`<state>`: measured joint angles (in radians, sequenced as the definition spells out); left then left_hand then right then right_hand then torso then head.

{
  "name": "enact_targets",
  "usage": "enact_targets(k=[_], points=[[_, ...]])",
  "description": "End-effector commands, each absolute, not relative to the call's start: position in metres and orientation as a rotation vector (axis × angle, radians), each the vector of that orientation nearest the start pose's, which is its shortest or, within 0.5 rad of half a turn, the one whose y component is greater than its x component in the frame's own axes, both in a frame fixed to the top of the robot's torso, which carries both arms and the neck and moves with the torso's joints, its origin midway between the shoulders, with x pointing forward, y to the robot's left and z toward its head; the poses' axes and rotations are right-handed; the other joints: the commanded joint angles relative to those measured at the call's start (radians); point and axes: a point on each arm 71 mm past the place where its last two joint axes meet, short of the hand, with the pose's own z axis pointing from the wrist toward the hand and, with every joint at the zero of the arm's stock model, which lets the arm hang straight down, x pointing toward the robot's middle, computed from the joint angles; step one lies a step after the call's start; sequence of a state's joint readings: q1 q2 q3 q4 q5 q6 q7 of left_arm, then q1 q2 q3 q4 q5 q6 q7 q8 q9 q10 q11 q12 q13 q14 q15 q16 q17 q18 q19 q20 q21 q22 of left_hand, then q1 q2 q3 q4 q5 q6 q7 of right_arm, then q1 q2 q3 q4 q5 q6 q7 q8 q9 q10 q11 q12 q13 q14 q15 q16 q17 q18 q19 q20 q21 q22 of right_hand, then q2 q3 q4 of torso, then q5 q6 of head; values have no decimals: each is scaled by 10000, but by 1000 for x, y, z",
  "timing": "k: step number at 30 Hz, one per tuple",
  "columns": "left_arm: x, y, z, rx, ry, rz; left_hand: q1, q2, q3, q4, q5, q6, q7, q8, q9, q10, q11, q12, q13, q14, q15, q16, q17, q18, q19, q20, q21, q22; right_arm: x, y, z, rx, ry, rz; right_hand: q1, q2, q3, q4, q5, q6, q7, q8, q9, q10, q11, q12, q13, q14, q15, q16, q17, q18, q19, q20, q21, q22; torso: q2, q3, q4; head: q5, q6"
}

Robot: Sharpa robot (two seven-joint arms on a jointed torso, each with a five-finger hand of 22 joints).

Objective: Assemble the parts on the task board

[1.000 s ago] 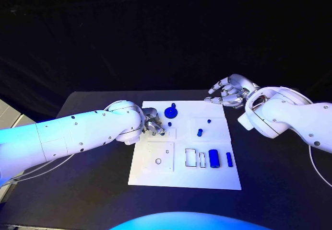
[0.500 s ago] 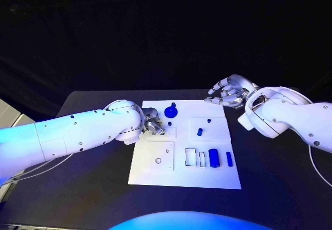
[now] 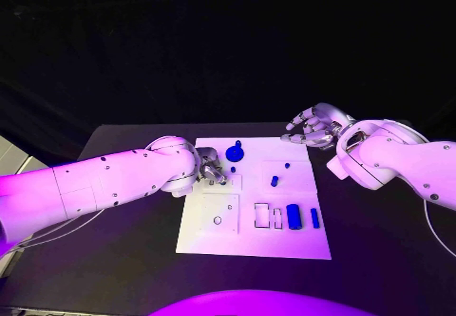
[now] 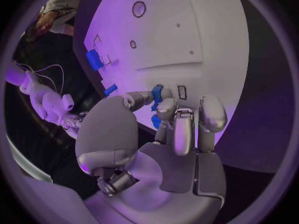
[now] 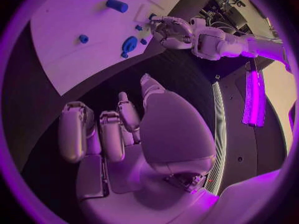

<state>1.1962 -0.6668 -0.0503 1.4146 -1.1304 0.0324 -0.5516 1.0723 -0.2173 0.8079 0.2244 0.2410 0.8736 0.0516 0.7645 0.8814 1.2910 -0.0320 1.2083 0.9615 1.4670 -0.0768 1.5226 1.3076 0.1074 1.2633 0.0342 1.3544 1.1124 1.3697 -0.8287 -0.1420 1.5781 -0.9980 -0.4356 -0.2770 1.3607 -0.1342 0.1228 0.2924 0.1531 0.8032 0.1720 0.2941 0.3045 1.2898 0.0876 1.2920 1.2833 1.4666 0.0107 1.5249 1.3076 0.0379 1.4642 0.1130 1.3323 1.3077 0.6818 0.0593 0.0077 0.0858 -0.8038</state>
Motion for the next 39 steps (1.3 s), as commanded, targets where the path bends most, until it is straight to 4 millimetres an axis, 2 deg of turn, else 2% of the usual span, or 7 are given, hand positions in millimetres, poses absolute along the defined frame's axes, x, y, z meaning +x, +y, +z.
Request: enact_targets(k=[1, 8, 12, 20, 27, 32, 39], points=[[493, 160, -237, -1659, 22822, -4001, -75, 50, 1708, -1621, -76, 116, -133, 24, 5, 57, -2, 13, -42, 729, -86, 56, 1456, -99, 77, -21, 59, 11, 496, -195, -145, 3261, 17244, 7141, -77, 3, -37, -1, 8, 36, -16, 39, 6, -74, -5, 1, -8, 741, -1, -69, 1451, 184, -39, 3, -59, 1120, 6, 4, -9, -1, 3], [493, 158, -239, -1603, 23064, -4045, -319, 2, 1558, -1498, -154, 104, -165, 55, 52, 61, -20, 16, -68, 732, -102, 56, 1465, -101, 73, -25, 42, 8, 496, -195, -145, 3295, 17231, 7194, -98, 18, -50, 0, 10, 32, -16, 41, 5, -113, -4, -33, -46, 731, -1, -88, 1411, 192, -55, 3, -95, 1099, 10, 1, 4, -33, -28], [493, 158, -240, -1594, 23145, -4026, -794, -139, 1080, -1176, -187, 168, -221, 68, 75, 67, -56, 50, -75, 737, -125, 56, 1478, -102, 73, -30, 6, -4, 496, -195, -145, 3320, 17226, 7207, -176, 53, -95, 6, 10, 13, -12, 39, 0, -144, -1, -55, -78, 722, 1, -105, 1381, 198, -66, 4, -129, 1082, 2, 0, 9, -41, -45], [493, 160, -241, -1600, 23251, -3895, -1103, -184, 474, -796, -172, 244, -251, 6, 39, 27, -77, 75, -89, 745, -147, 62, 1511, -102, 78, -42, -36, -23, 496, -195, -146, 3307, 17283, 7218, -238, 89, -133, 7, 12, -15, -6, 32, -6, -143, 3, -48, -81, 730, 4, -93, 1414, 192, -54, 5, -110, 1097, -6, -3, 9, -44, -44], [494, 161, -241, -1639, 23257, -3804, -1206, -212, -832, -263, -193, 350, -245, -73, 0, -5, -67, 126, -104, 748, -141, 60, 1525, -104, 94, -42, -85, -40, 496, -195, -146, 3321, 17282, 7219, -286, 111, -160, 9, 12, -28, -3, 30, -10, -161, 6, -61, -102, 724, 5, -105, 1391, 196, -62, 6, -134, 1085, -13, -3, 6, -34, -28], [495, 164, -241, -1736, 23210, -3717, -1304, -165, -2032, 460, -235, 456, -225, -77, 13, 76, -53, 267, 38, 809, -126, 150, 1755, -119, 161, -43, -66, 36, 496, -196, -146, 3331, 17287, 7214, -286, 111, -160, 9, 12, -28, -3, 30, -10, -161, 6, -61, -102, 724, 5, -105, 1391, 196, -62, 6, -134, 1085, -7, 1, 4, -35, 9], [498, 167, -241, -1895, 23128, -3619, -1390, -108, -2867, 678, -240, 454, -232, -118, 13, 75, -57, 300, 46, 813, -135, 159, 1780, -122, 180, -49, -67, 59, 496, -196, -147, 3350, 17289, 7203, -311, 126, -172, 11, 12, -33, -2, 30, -11, -183, 7, -79, -124, 720, 7, -113, 1376, 202, -72, 6, -161, 1069, -5, -4, -8, -35, 36]])
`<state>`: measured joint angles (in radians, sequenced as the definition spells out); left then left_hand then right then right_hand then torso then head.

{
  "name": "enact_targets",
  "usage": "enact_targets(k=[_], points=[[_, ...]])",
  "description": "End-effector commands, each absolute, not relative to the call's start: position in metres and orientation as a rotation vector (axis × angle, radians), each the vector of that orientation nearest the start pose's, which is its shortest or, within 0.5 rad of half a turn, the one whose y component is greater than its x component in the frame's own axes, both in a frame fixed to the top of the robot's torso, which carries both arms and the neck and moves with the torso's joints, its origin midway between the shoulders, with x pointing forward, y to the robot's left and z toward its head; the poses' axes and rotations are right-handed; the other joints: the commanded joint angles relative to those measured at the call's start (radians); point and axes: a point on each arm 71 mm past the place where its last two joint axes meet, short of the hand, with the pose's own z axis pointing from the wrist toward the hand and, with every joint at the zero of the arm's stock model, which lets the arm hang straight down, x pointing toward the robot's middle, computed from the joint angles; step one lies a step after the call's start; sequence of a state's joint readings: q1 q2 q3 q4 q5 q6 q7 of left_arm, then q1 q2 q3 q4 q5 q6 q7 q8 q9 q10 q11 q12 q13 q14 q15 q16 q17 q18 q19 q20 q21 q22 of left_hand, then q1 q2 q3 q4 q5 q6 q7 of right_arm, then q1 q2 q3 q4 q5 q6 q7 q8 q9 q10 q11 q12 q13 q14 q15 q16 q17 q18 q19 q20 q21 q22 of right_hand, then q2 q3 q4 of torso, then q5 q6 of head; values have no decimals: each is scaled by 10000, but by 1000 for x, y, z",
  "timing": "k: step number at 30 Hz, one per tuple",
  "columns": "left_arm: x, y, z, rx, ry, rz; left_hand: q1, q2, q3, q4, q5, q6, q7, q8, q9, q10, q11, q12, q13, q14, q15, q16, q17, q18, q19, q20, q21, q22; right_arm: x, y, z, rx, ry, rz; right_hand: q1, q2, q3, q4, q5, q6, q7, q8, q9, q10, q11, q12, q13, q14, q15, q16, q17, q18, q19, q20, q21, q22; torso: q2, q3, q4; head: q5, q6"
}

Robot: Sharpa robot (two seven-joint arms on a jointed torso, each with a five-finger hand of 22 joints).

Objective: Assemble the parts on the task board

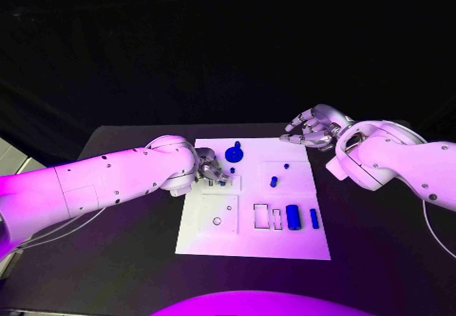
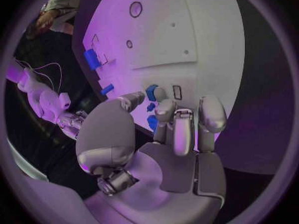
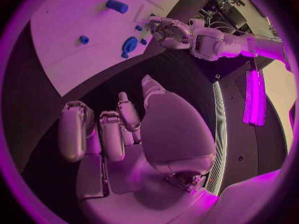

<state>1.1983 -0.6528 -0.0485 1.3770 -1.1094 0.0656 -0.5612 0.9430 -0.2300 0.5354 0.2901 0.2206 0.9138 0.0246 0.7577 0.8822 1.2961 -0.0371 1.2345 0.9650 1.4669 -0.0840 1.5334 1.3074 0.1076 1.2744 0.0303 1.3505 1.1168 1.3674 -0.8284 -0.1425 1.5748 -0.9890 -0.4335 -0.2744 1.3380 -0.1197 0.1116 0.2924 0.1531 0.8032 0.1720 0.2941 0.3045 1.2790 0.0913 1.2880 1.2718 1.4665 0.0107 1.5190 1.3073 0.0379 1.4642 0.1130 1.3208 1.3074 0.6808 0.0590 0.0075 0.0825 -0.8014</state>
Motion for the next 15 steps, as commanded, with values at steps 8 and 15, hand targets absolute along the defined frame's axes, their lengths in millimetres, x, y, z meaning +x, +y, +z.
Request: enact_targets(k=[8, 15], points=[[499, 171, -241, -1981, 23068, -3599, -183, 90, -336, 30, -31, 58, 30, -61, 3, 38, -10, 59, 35, 822, -68, 64, 1814, -126, 80, -13, -23, 31, 496, -197, -147, 3367, 17291, 7191, -97, -11, -66, 10, 13, -36, -1, 30, -12, -97, -29, -59, -31, 714, 7, -64, 1356, 205, -79, 7, -61, 1064, 6, 0, 10, -13, 20], [497, 172, -234, -2289, 23055, -4043, -187, 75, -439, 19, -36, 36, 32, -77, 1, 2, -12, 24, -31, 803, -69, 36, 1743, -126, 80, -14, -24, 32, 495, -198, -148, 3390, 17288, 7179, -115, -1, -76, 9, 13, -39, 0, 30, -13, -109, -27, -68, -42, 711, 8, -70, 1345, 210, -87, 8, -82, 1052, 2, -6, 14, -34, 40]])
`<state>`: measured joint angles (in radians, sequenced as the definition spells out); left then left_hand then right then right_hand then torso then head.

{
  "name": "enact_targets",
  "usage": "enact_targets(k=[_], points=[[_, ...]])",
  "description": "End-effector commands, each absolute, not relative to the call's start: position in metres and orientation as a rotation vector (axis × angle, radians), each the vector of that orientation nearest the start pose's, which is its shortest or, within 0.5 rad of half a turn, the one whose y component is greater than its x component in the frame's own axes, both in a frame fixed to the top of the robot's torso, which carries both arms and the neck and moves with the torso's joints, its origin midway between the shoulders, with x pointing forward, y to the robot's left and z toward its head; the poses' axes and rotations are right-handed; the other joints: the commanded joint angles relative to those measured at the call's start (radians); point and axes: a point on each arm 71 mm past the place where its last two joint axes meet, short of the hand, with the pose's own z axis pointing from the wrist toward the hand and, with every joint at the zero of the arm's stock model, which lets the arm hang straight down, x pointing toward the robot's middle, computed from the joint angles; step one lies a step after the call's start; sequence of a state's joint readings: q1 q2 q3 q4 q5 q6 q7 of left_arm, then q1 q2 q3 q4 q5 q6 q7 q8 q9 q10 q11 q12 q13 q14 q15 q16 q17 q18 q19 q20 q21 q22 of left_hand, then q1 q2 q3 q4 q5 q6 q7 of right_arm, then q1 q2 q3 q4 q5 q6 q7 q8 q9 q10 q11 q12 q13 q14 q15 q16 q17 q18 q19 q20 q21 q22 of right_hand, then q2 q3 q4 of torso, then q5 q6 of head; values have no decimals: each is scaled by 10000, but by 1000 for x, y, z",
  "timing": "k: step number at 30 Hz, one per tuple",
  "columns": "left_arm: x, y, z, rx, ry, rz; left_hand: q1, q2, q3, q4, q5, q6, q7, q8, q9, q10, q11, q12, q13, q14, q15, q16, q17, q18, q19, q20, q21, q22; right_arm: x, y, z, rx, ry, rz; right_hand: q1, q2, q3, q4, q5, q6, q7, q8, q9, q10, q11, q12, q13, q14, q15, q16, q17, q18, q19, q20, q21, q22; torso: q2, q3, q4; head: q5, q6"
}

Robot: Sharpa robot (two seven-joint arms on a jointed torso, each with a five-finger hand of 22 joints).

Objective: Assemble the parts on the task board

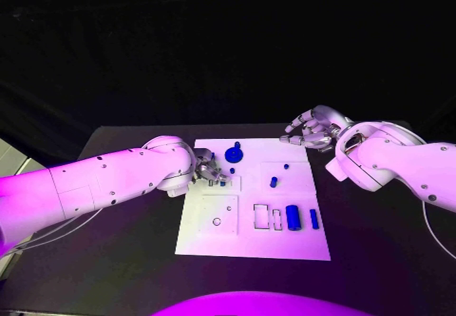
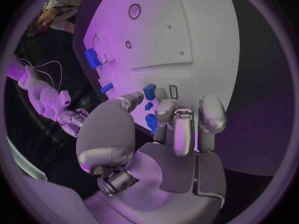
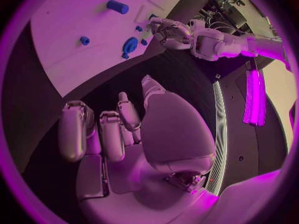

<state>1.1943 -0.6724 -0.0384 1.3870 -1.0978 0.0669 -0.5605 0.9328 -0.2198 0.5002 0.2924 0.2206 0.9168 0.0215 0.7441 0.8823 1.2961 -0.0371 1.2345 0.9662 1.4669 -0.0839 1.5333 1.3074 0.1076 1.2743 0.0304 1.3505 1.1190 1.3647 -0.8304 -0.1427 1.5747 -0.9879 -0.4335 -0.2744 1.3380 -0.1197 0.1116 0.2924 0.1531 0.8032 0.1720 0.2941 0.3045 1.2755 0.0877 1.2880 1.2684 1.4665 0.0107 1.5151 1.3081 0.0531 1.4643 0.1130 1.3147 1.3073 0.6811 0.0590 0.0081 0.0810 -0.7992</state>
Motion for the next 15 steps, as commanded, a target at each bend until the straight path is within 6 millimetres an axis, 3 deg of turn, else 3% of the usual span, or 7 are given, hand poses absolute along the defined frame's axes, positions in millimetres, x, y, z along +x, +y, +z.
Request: enact_targets(k=[1, 5, 9, 12, 15], points=[[497, 172, -231, -2357, 23031, -4116, -74, -24, -127, -6, -31, -26, 71, 38, -6, -15, -8, 12, -63, 797, -68, 28, 1721, -127, 81, -14, -25, 10, 496, -198, -148, 3394, 17288, 7175, -115, -1, -77, 10, 12, -39, 0, 30, -13, -73, 9, -68, -8, 711, 8, -31, 1337, 57, -87, 7, -21, 1053, -6, -6, 9, -21, 21], [499, 176, -222, -2549, 22916, -4291, -29, 12, -257, -5, -15, -148, 108, -48, -33, -64, 22, -4, -90, 780, -47, 3, 1660, -126, 74, -11, -32, 3, 496, -198, -149, 3398, 17294, 7171, -133, 4, -88, 10, 12, -42, 1, 30, -13, -66, 9, -59, -1, 711, 9, -32, 1337, 57, -87, 8, -22, 1053, -27, 14, -9, 7, 44], [504, 180, -208, -2665, 22907, -4424, 27, 47, -378, -6, -6, -253, 153, -147, -75, -121, 61, -24, -135, 762, -16, -22, 1603, -117, 38, 2, -61, -44, 496, -197, -149, 3397, 17294, 7175, -163, 10, -109, 10, 11, -45, 2, 32, -14, -73, 11, -63, -9, 712, 9, -31, 1341, 54, -82, 9, -15, 1058, -10, 10, -9, 7, 78], [511, 188, -193, -2886, 23042, -4633, 271, 185, -697, -1, -68, -948, 508, -945, -550, -591, 368, -317, -632, 653, 237, -151, 1300, -49, -273, 135, -300, -436, 496, -195, -149, 3379, 17303, 7198, -163, 10, -109, 10, 11, -45, 2, 32, -14, -73, 11, -63, -9, 712, 9, -31, 1341, 54, -82, 9, -15, 1058, 10, 18, -18, -7, 153], [522, 196, -178, -3207, 22869, -4726, 491, 282, -871, -5, -55, -1111, 693, -1384, -928, -622, 533, -242, -578, 653, 394, -134, 1327, -47, -277, 272, -303, -417, 496, -194, -150, 3357, 17316, 7226, -173, 15, -115, 10, 11, -45, 2, 33, -14, -55, 11, -46, 8, 713, 10, -29, 1346, 53, -79, 9, -10, 1062, 21, 24, -33, 3, 199]])
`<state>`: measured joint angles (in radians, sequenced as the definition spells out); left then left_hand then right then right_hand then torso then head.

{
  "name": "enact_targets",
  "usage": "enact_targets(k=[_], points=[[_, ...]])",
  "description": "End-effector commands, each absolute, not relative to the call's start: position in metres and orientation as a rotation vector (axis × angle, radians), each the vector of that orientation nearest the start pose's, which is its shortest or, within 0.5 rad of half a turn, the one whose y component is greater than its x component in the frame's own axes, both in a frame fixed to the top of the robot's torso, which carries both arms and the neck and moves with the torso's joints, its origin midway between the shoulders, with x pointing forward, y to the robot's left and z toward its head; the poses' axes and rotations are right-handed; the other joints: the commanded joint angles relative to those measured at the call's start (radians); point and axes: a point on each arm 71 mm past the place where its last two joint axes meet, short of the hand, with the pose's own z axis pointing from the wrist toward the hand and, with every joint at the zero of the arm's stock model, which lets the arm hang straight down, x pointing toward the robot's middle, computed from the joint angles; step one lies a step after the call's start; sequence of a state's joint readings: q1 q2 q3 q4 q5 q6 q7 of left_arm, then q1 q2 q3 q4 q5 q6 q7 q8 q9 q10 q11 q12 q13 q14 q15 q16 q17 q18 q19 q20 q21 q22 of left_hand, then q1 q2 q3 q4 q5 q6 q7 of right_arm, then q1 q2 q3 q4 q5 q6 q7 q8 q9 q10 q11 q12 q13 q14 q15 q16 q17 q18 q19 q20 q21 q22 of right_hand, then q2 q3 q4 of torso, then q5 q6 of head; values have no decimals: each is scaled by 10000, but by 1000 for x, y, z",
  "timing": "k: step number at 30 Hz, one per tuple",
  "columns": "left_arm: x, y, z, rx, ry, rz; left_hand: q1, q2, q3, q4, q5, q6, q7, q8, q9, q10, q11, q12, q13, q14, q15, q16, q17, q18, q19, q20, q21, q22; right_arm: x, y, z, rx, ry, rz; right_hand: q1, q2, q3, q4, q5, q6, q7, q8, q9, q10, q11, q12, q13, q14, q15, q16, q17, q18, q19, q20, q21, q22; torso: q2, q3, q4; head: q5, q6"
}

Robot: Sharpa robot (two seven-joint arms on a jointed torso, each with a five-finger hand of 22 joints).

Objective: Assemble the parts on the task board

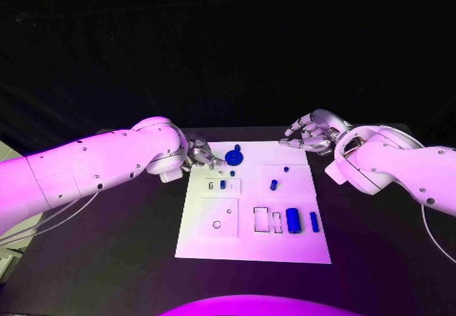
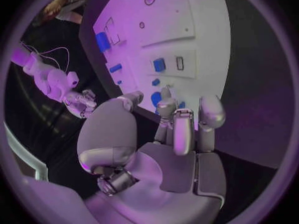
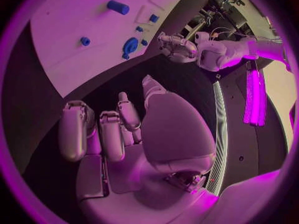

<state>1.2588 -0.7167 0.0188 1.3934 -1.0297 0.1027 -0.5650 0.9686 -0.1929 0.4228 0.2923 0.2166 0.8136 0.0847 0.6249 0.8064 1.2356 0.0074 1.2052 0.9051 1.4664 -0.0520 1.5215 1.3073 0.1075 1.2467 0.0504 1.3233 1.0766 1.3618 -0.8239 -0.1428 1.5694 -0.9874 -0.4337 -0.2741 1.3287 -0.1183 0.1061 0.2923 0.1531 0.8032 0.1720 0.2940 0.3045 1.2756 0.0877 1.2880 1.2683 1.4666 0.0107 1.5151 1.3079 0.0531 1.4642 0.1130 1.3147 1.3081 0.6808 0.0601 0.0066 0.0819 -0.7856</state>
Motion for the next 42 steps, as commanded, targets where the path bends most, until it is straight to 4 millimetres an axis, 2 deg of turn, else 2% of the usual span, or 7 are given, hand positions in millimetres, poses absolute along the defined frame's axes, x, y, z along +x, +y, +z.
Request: enact_targets(k=[1, 4, 6, 13, 26, 32, 42], points=[[526, 199, -173, -3293, 22770, -4702, 155, 18, -111, -8, -10, -70, 67, -211, -192, -15, 94, 61, 41, 658, 82, -14, 1329, -45, -1, 80, -31, 7, 496, -193, -150, 3353, 17320, 7232, -80, 1, -59, 11, 11, -45, 2, 33, -15, -56, 10, -46, 8, 713, 10, -29, 1348, 53, -79, 9, -10, 1055, 23, 18, -23, -5, 87], [535, 206, -164, -3400, 22490, -4521, 197, 28, -141, -9, -2, -51, 78, -246, -238, -28, 106, 61, 26, 657, 94, -13, 1327, -44, 2, 97, -28, 13, 496, -192, -150, 3344, 17325, 7245, -80, 1, -59, 11, 11, -45, 2, 33, -15, -56, 10, -46, 8, 713, 10, -29, 1348, 53, -79, 9, -10, 1055, 17, 25, -20, -4, 104], [541, 210, -160, -3351, 22271, -4272, 213, 34, -150, -9, 1, -45, 81, -257, -252, -37, 109, 56, 11, 652, 98, -19, 1310, -43, 2, 103, -28, 14, 496, -192, -150, 3347, 17325, 7246, -80, 1, -59, 11, 11, -45, 2, 33, -15, -56, 10, -46, 8, 713, 10, -29, 1348, 53, -79, 9, -10, 1055, 35, 11, -4, -21, 133], [558, 217, -155, -3040, 21753, -3465, 347, 42, -239, -4, 30, -48, 121, -359, -370, -151, 146, -12, -113, 629, 132, -41, 1253, -27, -39, 144, -61, -37, 496, -190, -149, 3341, 17300, 7306, -90, 10, -68, 7, 13, -44, 1, 37, -14, -53, 10, -41, 10, 713, 10, -29, 1349, 53, -78, 10, -10, 1056, 95, 5, -20, -11, 217], [577, 219, -165, -3042, 21869, -2905, 471, 107, -264, -17, 56, -43, 132, -410, -440, -143, 158, 20, -66, 638, 148, -27, 1285, -29, -28, 168, -53, -16, 495, -185, -149, 3290, 17261, 7428, -91, 15, -70, 5, 14, -42, 0, 39, -14, -47, 9, -35, 14, 715, 10, -27, 1354, 51, -73, 10, -2, 1061, 239, 33, -108, 85, 275], [582, 220, -171, -3089, 21984, -2787, 494, 112, -268, -19, 59, -40, 133, -416, -449, -146, 159, 21, -67, 640, 150, -24, 1291, -30, -22, 170, -49, -6, 495, -185, -149, 3289, 17250, 7438, -91, 15, -70, 5, 14, -42, 0, 39, -14, -47, 9, -35, 14, 715, 10, -27, 1354, 51, -73, 10, -2, 1061, 288, 33, -107, 80, 311], [583, 213, -178, -3070, 22229, -2861, 538, 136, -276, -13, 62, -30, 138, -428, -471, -147, 165, 29, -59, 646, 153, -15, 1313, -34, -7, 177, -37, 18, 495, -184, -148, 3268, 17249, 7460, -91, 15, -70, 5, 14, -42, 0, 39, -14, -47, 9, -35, 14, 715, 10, -27, 1354, 51, -73, 10, -2, 1061, 262, 44, -102, 98, 283]])
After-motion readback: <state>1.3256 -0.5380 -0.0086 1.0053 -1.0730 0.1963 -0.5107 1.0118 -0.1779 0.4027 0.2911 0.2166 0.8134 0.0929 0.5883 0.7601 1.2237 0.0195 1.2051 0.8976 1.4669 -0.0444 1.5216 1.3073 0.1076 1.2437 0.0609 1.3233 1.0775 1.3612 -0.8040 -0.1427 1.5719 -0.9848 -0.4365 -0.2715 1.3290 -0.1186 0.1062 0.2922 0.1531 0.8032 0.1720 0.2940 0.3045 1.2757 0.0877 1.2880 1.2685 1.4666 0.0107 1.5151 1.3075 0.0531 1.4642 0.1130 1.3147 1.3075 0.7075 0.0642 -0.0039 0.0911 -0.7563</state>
